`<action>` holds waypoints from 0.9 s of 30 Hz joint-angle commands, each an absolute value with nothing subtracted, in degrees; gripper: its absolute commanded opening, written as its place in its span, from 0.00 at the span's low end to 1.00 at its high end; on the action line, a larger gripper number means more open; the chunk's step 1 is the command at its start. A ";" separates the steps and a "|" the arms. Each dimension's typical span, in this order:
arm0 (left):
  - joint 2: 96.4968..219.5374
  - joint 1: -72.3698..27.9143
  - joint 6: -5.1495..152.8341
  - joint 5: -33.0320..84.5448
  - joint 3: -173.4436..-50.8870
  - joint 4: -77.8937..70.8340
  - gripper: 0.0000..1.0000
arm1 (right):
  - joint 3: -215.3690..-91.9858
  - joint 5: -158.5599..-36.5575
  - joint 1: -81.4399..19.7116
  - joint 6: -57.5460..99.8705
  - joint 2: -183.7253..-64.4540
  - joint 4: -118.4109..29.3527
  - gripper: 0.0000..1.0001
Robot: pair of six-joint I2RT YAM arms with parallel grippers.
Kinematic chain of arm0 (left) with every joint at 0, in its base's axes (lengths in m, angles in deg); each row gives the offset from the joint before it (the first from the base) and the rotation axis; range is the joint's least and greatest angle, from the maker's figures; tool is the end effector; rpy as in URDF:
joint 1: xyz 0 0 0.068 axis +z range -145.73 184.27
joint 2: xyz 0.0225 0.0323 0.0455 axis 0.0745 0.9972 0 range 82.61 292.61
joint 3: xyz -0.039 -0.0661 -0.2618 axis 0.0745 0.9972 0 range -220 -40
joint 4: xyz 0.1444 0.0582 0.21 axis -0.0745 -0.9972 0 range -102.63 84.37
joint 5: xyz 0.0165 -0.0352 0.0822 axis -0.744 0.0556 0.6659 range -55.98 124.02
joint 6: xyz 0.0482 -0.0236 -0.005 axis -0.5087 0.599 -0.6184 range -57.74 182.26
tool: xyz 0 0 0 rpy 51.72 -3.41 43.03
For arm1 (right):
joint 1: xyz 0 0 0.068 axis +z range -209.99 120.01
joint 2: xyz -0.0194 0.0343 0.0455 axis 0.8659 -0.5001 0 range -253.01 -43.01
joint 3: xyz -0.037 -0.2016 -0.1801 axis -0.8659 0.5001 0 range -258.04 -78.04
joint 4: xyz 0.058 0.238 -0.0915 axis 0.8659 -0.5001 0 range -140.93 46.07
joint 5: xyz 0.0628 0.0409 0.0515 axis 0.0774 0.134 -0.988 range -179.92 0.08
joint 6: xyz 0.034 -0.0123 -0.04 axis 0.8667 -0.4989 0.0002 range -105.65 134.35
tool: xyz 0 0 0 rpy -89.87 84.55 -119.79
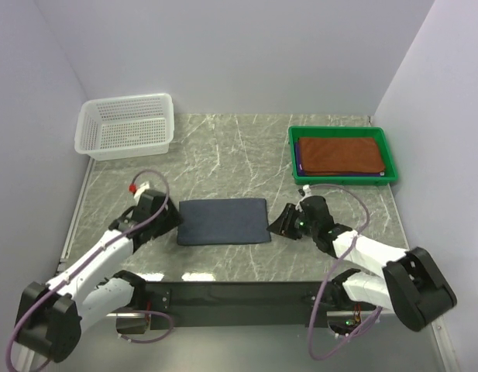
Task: Fold and stack the towels
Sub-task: Smooth out wrinkles on the folded towel, then neatly place the folded towel into the bin
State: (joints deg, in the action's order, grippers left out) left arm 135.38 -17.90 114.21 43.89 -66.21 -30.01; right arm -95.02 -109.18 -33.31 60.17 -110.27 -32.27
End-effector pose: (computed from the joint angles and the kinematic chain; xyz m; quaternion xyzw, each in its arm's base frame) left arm 0.1643 -0.0605 0.1832 -0.2690 0.9000 -0.1361 0.3147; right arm 0.1777 0.1025 0.1398 0.0761 0.8881 0.3744 0.2555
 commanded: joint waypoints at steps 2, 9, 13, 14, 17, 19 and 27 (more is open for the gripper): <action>140.96 -22.69 106.40 46.31 -79.61 -32.16 0.80 | -100.89 -101.09 -34.67 51.44 -103.50 -43.49 0.44; 161.05 -44.49 107.79 54.84 -100.53 -38.58 0.89 | -103.00 -86.59 -37.75 48.80 -95.57 -56.40 0.88; 173.55 -54.94 108.41 57.39 -111.25 -41.40 0.80 | -102.57 -78.68 -38.46 49.67 -89.96 -60.71 0.93; 175.93 -56.18 107.62 57.74 -115.54 -42.01 0.79 | -102.13 -77.71 -38.89 50.29 -88.72 -60.98 0.93; 184.46 -59.62 105.87 57.31 -123.02 -44.56 0.77 | -100.55 -76.21 -39.34 51.61 -85.03 -61.07 0.93; 189.38 -60.85 105.42 56.78 -125.68 -46.14 0.76 | -100.02 -76.03 -39.60 51.96 -83.80 -61.42 0.93; 197.91 -62.17 104.19 53.00 -129.73 -45.98 0.67 | -98.35 -75.68 -39.78 53.28 -80.72 -61.16 0.92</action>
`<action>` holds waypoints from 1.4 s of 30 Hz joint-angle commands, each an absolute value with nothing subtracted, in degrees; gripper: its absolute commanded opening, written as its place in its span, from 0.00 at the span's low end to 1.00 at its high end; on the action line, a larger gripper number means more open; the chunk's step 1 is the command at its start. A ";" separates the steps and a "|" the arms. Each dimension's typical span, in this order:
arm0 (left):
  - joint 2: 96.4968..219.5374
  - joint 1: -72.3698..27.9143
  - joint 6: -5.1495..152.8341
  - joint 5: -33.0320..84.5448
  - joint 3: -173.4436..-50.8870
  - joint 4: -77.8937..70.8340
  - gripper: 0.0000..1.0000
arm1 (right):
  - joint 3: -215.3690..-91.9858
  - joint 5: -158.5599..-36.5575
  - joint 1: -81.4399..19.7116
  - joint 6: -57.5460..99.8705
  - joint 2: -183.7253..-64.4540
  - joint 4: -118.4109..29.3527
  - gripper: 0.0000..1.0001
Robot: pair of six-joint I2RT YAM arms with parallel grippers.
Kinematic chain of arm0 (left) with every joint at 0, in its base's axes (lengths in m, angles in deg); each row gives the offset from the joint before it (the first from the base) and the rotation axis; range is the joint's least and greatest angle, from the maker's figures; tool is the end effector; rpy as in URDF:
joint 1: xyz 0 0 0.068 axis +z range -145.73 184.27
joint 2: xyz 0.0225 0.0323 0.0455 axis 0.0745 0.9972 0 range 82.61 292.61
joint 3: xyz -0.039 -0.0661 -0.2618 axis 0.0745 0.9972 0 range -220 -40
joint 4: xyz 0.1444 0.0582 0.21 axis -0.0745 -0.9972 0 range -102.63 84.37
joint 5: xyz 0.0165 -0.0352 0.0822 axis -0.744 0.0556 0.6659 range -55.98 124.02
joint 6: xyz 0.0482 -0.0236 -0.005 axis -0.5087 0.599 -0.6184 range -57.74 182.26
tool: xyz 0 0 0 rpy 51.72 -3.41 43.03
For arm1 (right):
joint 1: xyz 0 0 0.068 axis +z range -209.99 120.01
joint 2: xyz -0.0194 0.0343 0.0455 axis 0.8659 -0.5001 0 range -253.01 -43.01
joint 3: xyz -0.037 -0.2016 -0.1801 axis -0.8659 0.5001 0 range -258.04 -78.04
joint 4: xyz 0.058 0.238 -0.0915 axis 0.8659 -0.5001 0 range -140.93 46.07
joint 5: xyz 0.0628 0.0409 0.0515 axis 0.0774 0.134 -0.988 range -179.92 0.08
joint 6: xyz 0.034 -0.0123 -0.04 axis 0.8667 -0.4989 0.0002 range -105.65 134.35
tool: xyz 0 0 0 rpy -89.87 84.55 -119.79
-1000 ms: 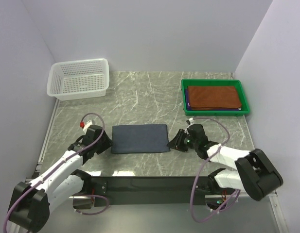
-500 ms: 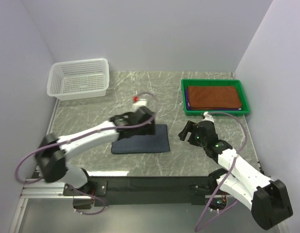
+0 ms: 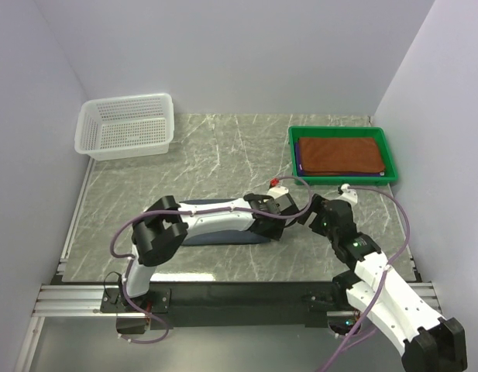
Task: Fold and stack the towels
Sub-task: Neatly place the folded towel into the bin
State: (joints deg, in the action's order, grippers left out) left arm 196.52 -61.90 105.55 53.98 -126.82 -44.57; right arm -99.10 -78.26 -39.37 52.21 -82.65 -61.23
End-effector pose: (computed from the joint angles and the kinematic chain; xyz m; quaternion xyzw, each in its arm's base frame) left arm 0.1792 -0.3758 0.1985 0.1558 0.9514 -0.0691 0.2566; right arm 0.1488 0.0484 0.1970 0.1784 0.8690 0.1422 0.4391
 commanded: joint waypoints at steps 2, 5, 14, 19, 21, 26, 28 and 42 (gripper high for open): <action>198.80 -62.17 104.10 52.39 -130.00 -45.71 0.67 | -98.08 -75.85 -39.86 53.46 -80.19 -61.07 0.91; 200.65 -62.26 103.92 51.42 -130.52 -45.45 0.64 | -97.73 -76.29 -39.69 53.63 -80.45 -60.98 0.91; 203.90 -62.70 105.24 52.03 -128.69 -45.89 0.50 | -96.68 -79.98 -39.78 53.63 -81.59 -58.53 0.90; 203.29 -62.70 106.38 52.47 -124.20 -43.61 0.15 | -96.06 -83.84 -39.78 54.34 -83.35 -55.90 0.90; 201.62 -62.70 106.47 53.35 -122.09 -42.46 0.01 | -95.97 -86.04 -39.78 54.69 -83.96 -54.14 0.90; 193.73 -62.70 105.07 52.22 -116.21 -35.89 0.01 | -96.32 -95.35 -39.69 57.76 -88.97 -49.31 0.91; 191.95 -62.70 104.80 51.08 -115.15 -34.64 0.01 | -95.80 -98.95 -39.78 61.36 -92.29 -44.39 0.91; 186.67 -62.61 104.71 51.15 -114.00 -32.53 0.01 | -93.78 -113.11 -39.60 79.20 -117.69 -17.59 0.93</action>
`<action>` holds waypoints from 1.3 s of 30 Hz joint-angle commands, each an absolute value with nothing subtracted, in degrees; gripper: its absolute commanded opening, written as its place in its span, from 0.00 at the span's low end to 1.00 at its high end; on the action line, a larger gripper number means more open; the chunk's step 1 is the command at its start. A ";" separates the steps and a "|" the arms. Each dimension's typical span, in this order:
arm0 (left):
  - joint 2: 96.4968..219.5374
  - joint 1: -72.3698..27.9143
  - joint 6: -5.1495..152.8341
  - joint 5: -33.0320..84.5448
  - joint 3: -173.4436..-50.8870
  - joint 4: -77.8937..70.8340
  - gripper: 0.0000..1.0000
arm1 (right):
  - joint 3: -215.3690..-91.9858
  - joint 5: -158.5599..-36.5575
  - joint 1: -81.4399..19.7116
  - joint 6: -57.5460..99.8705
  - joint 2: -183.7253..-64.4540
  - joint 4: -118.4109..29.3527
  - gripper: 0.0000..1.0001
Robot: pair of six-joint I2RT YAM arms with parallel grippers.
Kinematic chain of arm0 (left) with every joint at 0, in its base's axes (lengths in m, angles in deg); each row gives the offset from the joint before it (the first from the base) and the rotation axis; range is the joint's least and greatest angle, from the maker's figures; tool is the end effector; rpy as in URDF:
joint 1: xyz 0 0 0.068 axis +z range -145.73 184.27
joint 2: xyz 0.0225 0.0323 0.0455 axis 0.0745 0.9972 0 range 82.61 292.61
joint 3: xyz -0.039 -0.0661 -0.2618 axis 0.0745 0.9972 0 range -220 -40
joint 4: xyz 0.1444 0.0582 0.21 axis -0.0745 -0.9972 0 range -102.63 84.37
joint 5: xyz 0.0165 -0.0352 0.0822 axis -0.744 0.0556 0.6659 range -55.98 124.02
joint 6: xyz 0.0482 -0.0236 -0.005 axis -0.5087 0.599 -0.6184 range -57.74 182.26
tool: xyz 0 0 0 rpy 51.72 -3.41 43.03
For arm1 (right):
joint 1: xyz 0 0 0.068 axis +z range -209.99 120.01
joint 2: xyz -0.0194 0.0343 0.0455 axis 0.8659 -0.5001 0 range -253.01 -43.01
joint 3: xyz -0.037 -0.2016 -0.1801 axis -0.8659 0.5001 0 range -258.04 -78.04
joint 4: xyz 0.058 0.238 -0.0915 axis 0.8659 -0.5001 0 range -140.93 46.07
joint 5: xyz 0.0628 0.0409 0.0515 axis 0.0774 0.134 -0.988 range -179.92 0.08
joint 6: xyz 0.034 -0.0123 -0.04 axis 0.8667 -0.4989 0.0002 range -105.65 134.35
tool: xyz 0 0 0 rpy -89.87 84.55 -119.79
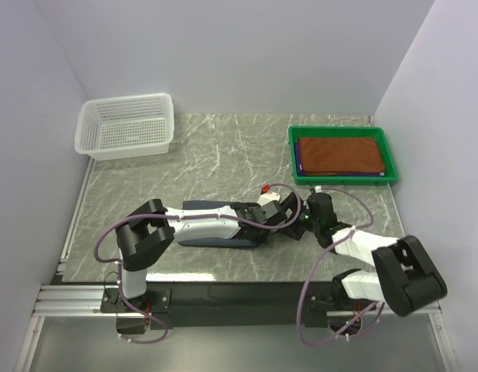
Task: Fold and stack the towels
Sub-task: Neatly place the folded towel into the bin
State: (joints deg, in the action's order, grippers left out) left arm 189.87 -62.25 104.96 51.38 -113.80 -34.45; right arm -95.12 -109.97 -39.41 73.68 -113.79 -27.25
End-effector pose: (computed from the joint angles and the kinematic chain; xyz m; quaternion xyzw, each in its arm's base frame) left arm 0.1635 -0.3499 0.1850 0.1627 0.9465 -0.1082 0.2566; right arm 0.1944 0.0861 0.1362 0.2191 0.8572 0.4016 0.2366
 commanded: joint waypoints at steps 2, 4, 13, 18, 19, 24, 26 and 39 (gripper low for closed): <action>186.24 -62.61 104.71 51.42 -114.09 -32.44 0.01 | -93.69 -113.91 -39.07 80.61 -120.16 -15.56 0.93; 185.97 -62.53 104.71 51.51 -114.17 -32.26 0.01 | -93.69 -114.00 -37.85 82.19 -123.68 -13.09 0.93; 186.85 -62.44 104.89 51.24 -115.84 -32.09 0.01 | -94.74 -114.97 -32.66 89.40 -136.34 -2.71 0.87; 187.11 -62.35 106.73 51.77 -116.81 -32.35 0.01 | -95.44 -114.18 -31.78 90.11 -138.19 -0.87 0.70; 187.20 -62.35 106.91 51.60 -117.16 -32.00 0.01 | -95.71 -114.09 -31.60 90.11 -138.28 -0.87 0.61; 188.78 -61.91 107.70 51.07 -118.66 -32.09 0.07 | -98.25 -114.53 -31.60 88.18 -139.25 -2.09 0.15; 188.70 -61.47 108.05 50.37 -118.92 -32.18 0.27 | -99.31 -115.23 -31.69 86.17 -139.25 -3.23 0.03; 170.61 -53.67 104.37 43.17 -108.92 -29.80 0.91 | -125.49 -113.39 -38.45 51.72 -135.47 -45.56 0.00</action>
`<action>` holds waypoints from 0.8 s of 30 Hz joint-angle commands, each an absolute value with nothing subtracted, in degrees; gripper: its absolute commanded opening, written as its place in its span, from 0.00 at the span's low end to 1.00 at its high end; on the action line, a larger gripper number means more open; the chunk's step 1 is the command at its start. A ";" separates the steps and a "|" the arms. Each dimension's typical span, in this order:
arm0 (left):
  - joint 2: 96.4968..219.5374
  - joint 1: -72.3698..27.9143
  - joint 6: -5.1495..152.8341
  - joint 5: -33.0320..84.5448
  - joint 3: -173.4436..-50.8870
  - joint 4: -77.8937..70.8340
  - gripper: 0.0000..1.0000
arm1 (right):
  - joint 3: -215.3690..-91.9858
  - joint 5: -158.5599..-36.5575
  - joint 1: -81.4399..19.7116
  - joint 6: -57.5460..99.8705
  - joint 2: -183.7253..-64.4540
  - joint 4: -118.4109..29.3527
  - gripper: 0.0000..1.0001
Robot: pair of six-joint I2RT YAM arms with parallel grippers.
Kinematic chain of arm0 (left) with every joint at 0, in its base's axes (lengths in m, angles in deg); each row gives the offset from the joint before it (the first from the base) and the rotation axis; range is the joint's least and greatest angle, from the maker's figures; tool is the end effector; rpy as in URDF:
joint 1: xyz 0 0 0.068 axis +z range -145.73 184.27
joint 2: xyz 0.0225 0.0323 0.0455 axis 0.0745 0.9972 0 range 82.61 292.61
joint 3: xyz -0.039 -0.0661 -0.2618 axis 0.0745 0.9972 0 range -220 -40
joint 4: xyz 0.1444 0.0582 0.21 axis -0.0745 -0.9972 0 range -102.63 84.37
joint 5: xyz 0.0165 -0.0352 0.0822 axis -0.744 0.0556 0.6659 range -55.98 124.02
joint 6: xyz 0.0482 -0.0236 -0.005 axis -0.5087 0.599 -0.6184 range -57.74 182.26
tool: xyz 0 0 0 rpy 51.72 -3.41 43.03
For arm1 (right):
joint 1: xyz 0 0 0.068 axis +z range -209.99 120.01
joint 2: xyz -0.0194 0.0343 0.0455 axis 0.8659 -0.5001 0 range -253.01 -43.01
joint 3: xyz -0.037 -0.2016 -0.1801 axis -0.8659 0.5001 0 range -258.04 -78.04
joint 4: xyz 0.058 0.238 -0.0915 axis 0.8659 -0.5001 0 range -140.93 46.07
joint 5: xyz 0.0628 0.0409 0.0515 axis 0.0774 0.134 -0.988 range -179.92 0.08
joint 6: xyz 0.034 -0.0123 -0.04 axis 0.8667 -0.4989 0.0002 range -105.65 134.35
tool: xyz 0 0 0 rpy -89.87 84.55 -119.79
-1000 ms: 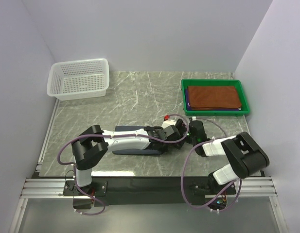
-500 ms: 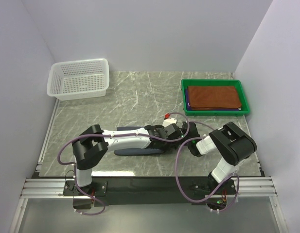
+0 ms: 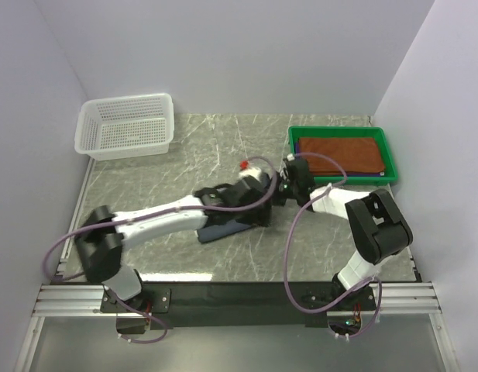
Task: Fold and stack the towels
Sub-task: Neatly place the folded towel into the bin
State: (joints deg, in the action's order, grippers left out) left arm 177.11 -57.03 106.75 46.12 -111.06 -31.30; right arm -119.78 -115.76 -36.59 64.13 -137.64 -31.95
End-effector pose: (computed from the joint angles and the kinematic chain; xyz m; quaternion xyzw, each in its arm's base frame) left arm 0.1796 -0.3128 0.2520 0.0998 0.9271 -0.2175 0.2884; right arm 0.2849 0.1403 0.1481 0.1118 0.8844 0.4047 0.2039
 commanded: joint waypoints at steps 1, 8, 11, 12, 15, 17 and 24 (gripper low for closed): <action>167.20 -52.52 103.67 42.55 -108.03 -30.15 0.92 | -127.42 -113.30 -39.15 49.61 -135.90 -47.69 0.00; 152.67 -32.25 92.88 37.97 -101.96 -34.18 0.94 | -150.24 -111.72 -43.03 33.01 -140.30 -69.64 0.00; 149.85 -26.86 89.52 39.02 -101.00 -34.99 0.93 | -161.22 -107.77 -43.99 27.19 -141.26 -77.04 0.00; 149.41 -24.14 87.77 39.11 -99.77 -34.55 0.93 | -163.97 -107.24 -44.43 25.96 -141.71 -81.68 0.00; 149.05 -19.82 85.74 38.59 -96.70 -32.44 0.92 | -175.49 -105.04 -46.98 21.30 -144.08 -90.57 0.00; 149.93 -17.71 85.12 38.41 -95.46 -31.74 0.92 | -182.94 -105.30 -49.26 18.84 -146.09 -93.40 0.00; 152.66 -16.47 84.59 38.67 -93.79 -31.56 0.91 | -203.62 -104.77 -53.04 11.45 -154.62 -109.12 0.00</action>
